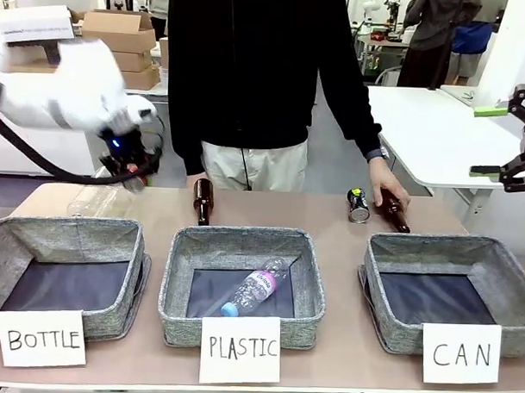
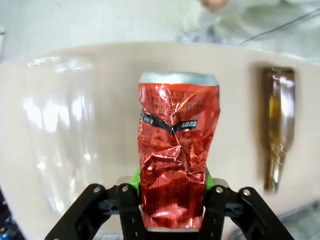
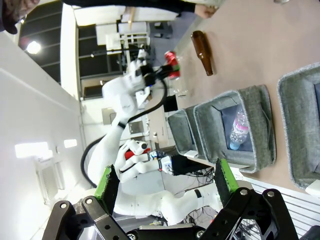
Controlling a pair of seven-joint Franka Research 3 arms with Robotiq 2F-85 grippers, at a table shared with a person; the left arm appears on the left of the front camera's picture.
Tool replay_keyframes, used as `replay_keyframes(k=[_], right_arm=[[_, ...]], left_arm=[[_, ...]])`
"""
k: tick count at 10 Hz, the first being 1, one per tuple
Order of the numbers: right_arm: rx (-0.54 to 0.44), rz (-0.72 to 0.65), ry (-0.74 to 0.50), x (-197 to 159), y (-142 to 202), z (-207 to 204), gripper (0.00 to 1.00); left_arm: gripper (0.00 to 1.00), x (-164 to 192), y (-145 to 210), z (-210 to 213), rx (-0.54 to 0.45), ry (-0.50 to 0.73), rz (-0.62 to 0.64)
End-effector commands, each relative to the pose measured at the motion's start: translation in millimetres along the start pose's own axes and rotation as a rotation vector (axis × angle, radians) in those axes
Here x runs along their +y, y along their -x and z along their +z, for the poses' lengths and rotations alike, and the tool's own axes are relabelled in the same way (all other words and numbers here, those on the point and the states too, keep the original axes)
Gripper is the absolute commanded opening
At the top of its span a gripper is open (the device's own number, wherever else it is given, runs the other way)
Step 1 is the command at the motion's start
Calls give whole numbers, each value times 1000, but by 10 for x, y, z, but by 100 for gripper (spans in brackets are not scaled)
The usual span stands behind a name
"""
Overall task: Sort the can waste into the basket.
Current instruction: Pick up the can waste from the table and place it in the right Fabric basket.
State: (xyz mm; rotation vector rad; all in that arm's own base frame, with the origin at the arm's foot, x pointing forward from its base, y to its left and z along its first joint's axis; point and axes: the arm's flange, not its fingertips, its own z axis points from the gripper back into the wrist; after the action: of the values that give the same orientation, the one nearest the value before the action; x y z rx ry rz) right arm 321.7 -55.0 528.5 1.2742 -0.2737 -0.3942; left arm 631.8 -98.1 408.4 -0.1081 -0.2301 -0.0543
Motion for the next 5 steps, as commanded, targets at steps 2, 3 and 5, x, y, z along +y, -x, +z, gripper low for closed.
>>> replay_keyframes(k=[2,3,5], right_arm=[[-1,25,-25,15,-32,-14,100],[-1,25,-25,15,-32,-14,100],[-1,25,-25,15,-32,-14,100]], left_arm=[[0,114,1146,1614,-36,223,232],[0,55,1597,1821,-86,176,249],[0,38,2617,1993,-128,213,372]])
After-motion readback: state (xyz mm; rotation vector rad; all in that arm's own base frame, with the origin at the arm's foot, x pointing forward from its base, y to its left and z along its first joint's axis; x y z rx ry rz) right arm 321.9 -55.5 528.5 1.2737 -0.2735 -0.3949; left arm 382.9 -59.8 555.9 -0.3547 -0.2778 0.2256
